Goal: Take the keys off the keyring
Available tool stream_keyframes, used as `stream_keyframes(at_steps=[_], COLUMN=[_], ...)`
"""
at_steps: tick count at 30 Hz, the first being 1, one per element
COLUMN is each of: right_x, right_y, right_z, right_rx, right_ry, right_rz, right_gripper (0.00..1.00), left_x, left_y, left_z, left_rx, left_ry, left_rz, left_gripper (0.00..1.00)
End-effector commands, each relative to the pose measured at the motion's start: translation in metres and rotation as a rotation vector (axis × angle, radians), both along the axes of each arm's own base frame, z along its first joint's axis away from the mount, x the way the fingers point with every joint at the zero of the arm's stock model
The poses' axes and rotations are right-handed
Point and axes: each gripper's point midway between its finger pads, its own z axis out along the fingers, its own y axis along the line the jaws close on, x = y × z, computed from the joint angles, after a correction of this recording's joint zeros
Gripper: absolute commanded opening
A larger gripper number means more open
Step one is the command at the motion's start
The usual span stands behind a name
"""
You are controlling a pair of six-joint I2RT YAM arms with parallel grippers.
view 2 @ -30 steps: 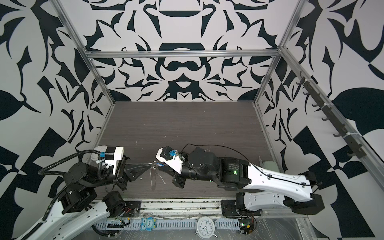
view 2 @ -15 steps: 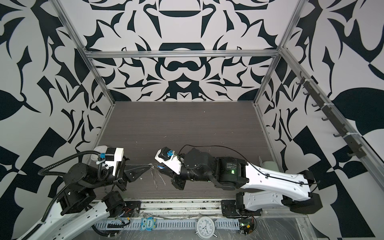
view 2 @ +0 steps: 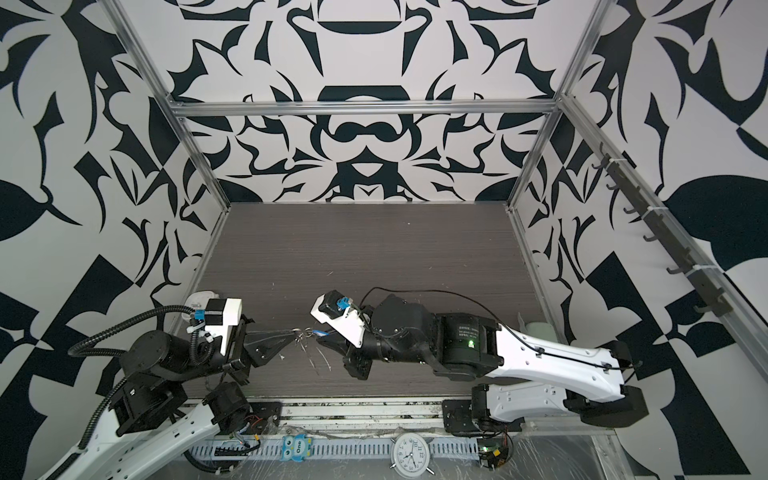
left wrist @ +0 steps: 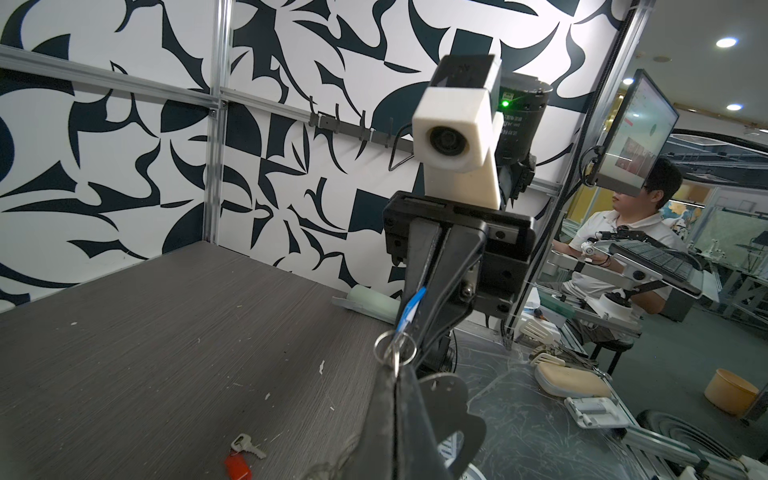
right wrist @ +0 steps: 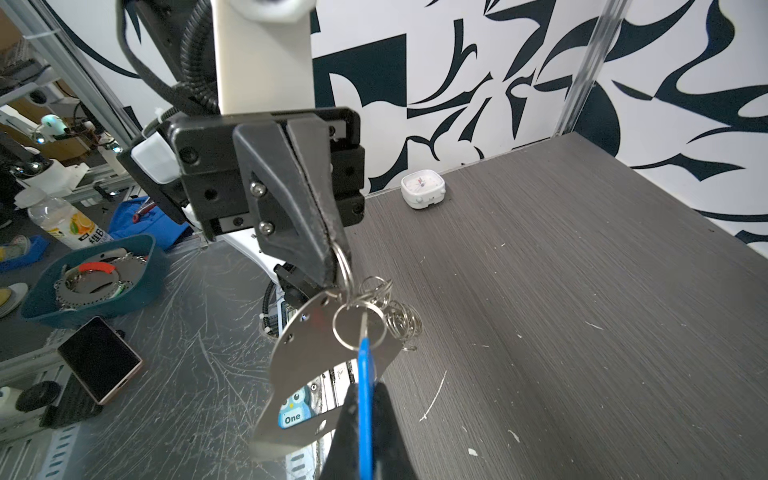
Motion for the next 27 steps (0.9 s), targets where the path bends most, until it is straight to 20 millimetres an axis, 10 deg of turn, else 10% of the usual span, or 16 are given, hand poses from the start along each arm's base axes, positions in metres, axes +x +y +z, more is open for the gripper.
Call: stream_keyframes(at_steps=[1, 27], right_x=[0.007, 0.019], right_y=[-0.020, -0.029], right_z=[0.034, 0.075], right_rx=[0.052, 0.054], right_ry=[0.014, -0.225], right_rz=[-0.067, -0.068], right_gripper=[0.00, 0.00], left_x=[-0.013, -0.019], left_y=[0.011, -0.008], left_z=[0.026, 0.019], left_rx=[-0.070, -0.007], left_ry=[-0.079, -0.041], left_rz=[-0.014, -0.132], left_gripper=[0.00, 0.00])
